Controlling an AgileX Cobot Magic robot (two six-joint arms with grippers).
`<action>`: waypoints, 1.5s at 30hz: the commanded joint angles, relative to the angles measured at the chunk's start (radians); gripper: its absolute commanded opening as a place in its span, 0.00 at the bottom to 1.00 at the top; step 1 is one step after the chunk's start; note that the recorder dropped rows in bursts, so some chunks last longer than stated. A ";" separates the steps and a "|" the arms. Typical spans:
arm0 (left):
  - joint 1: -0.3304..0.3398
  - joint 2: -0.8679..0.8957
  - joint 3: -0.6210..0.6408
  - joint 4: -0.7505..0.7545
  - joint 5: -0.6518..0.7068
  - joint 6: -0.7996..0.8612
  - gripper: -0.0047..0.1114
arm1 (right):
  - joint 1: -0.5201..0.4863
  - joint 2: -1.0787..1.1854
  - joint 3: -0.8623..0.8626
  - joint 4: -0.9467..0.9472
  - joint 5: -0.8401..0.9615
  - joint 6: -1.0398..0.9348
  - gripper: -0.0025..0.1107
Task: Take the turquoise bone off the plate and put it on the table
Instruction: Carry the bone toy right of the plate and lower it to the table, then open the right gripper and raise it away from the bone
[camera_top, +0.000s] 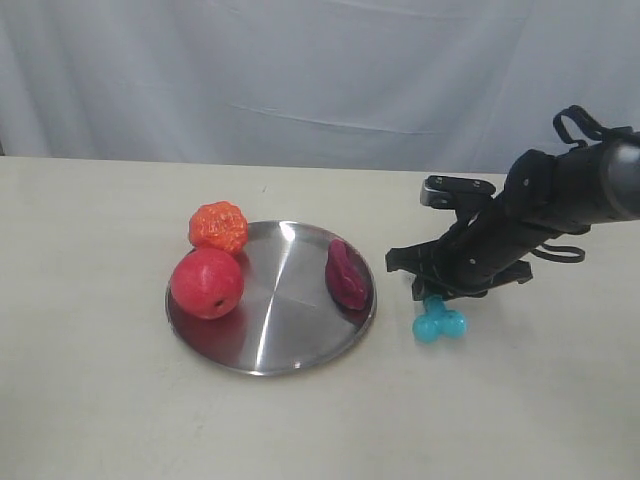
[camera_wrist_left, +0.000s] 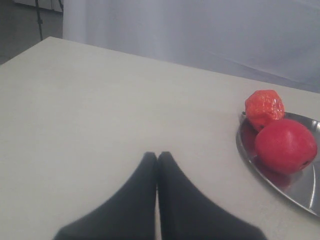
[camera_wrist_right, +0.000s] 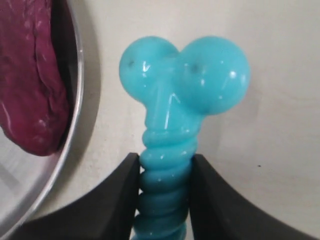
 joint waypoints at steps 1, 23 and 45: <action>0.004 -0.001 0.003 0.006 -0.005 -0.002 0.04 | -0.005 -0.001 0.000 0.013 -0.020 -0.027 0.02; 0.004 -0.001 0.003 0.006 -0.005 -0.002 0.04 | -0.005 -0.020 0.000 0.009 -0.022 -0.039 0.49; 0.004 -0.001 0.003 0.006 -0.005 -0.002 0.04 | 0.086 -0.862 0.067 -0.103 -0.007 -0.039 0.02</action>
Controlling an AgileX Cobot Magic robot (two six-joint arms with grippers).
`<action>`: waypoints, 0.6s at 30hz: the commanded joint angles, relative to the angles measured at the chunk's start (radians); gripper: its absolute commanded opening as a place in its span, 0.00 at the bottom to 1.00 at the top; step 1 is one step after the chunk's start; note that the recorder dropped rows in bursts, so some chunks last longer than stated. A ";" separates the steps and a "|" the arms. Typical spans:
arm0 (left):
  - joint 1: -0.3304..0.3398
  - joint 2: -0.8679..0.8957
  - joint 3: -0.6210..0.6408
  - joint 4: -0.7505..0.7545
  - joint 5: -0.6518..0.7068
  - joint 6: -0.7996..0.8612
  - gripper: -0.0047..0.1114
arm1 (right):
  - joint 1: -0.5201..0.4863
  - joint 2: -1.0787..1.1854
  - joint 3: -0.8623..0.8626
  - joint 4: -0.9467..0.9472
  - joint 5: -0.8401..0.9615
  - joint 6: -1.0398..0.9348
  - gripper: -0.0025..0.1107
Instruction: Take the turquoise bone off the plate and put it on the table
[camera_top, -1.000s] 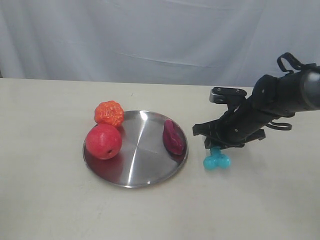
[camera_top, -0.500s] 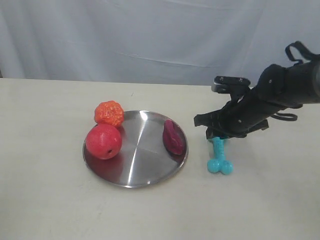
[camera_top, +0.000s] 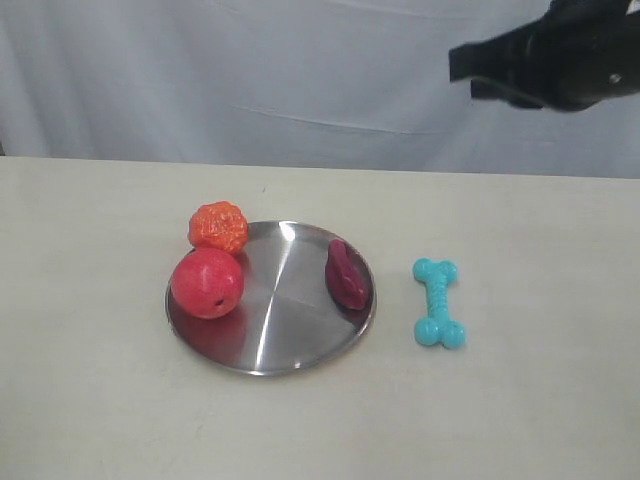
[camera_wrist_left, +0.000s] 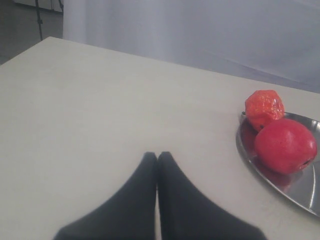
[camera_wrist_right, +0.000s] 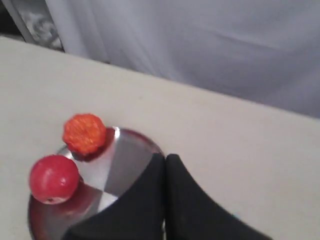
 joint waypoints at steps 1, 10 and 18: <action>0.004 -0.001 0.003 0.006 -0.005 -0.002 0.04 | 0.050 -0.211 0.066 -0.014 -0.068 -0.007 0.02; 0.004 -0.001 0.003 0.006 -0.005 -0.002 0.04 | 0.099 -0.622 0.240 -0.112 -0.101 -0.012 0.02; 0.004 -0.001 0.003 0.006 -0.005 -0.002 0.04 | 0.099 -0.852 0.404 -0.110 -0.107 0.098 0.02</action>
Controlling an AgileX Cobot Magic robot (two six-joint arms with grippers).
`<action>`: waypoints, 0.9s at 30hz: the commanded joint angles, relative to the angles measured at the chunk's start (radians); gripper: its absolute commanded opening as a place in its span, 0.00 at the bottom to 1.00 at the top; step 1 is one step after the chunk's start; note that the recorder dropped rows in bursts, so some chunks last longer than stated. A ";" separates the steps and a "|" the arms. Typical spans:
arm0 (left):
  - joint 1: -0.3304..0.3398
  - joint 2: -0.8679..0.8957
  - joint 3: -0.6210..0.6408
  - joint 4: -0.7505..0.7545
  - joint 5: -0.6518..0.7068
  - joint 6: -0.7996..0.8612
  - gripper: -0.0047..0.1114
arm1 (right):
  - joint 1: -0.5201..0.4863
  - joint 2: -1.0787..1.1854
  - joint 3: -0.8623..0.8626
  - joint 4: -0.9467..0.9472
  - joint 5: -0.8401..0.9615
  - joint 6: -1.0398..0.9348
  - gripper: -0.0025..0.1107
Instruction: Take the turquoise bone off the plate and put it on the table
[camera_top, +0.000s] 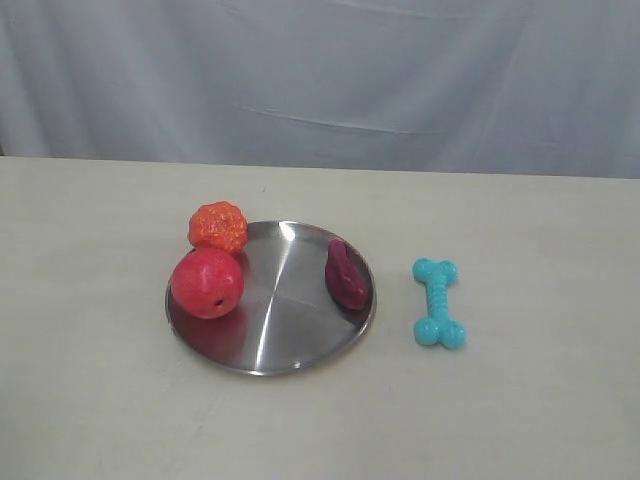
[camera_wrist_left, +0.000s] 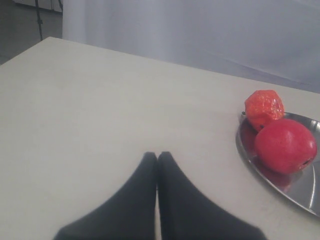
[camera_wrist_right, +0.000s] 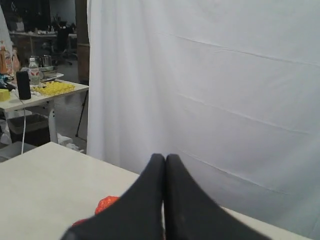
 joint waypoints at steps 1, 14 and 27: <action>0.004 -0.001 0.003 0.006 -0.005 -0.002 0.04 | 0.002 -0.087 0.086 -0.008 -0.013 0.076 0.02; 0.004 -0.001 0.003 0.006 -0.005 -0.002 0.04 | 0.002 -0.110 0.199 -0.008 -0.015 0.081 0.02; 0.004 -0.001 0.003 0.006 -0.005 -0.002 0.04 | 0.002 -0.110 0.199 -0.008 -0.015 0.081 0.02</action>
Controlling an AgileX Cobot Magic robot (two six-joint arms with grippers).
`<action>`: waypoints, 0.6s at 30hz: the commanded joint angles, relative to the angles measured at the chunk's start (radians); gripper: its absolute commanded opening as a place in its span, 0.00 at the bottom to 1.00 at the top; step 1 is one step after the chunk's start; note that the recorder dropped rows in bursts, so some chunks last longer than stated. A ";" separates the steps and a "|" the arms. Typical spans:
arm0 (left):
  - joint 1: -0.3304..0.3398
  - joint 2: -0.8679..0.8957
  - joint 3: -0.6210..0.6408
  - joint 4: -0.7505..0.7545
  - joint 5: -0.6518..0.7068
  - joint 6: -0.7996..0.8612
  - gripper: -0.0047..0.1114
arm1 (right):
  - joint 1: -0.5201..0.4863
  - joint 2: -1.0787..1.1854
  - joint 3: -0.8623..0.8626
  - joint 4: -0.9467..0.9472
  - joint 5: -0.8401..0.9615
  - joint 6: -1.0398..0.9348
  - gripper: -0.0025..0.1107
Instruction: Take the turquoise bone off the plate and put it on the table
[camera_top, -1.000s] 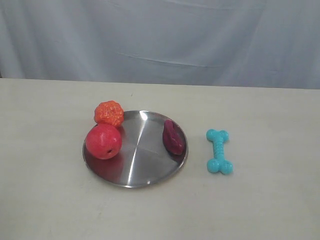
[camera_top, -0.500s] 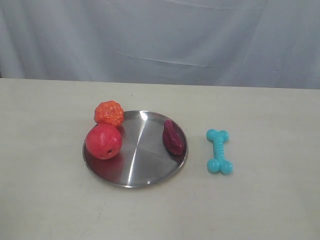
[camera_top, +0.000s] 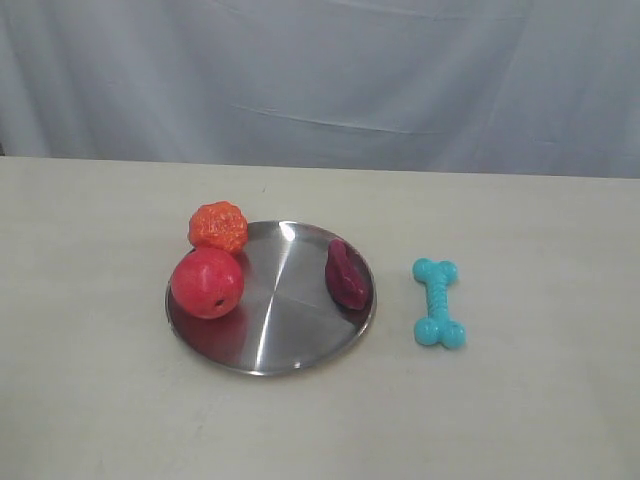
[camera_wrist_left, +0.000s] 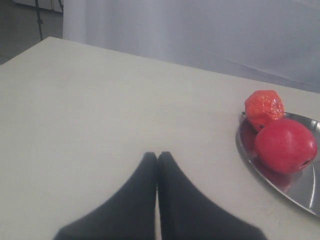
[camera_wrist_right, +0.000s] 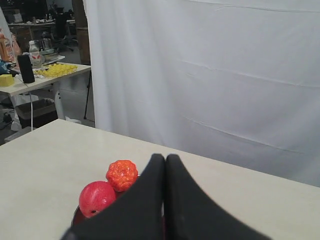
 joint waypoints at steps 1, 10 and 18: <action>0.004 -0.001 0.003 0.006 -0.005 -0.002 0.04 | 0.002 -0.006 0.004 -0.008 -0.005 0.006 0.02; 0.004 -0.001 0.003 0.006 -0.005 -0.002 0.04 | 0.002 -0.006 0.004 -0.008 -0.005 0.006 0.02; 0.004 -0.001 0.003 0.006 -0.005 -0.002 0.04 | -0.018 -0.066 0.004 -0.010 -0.004 0.002 0.02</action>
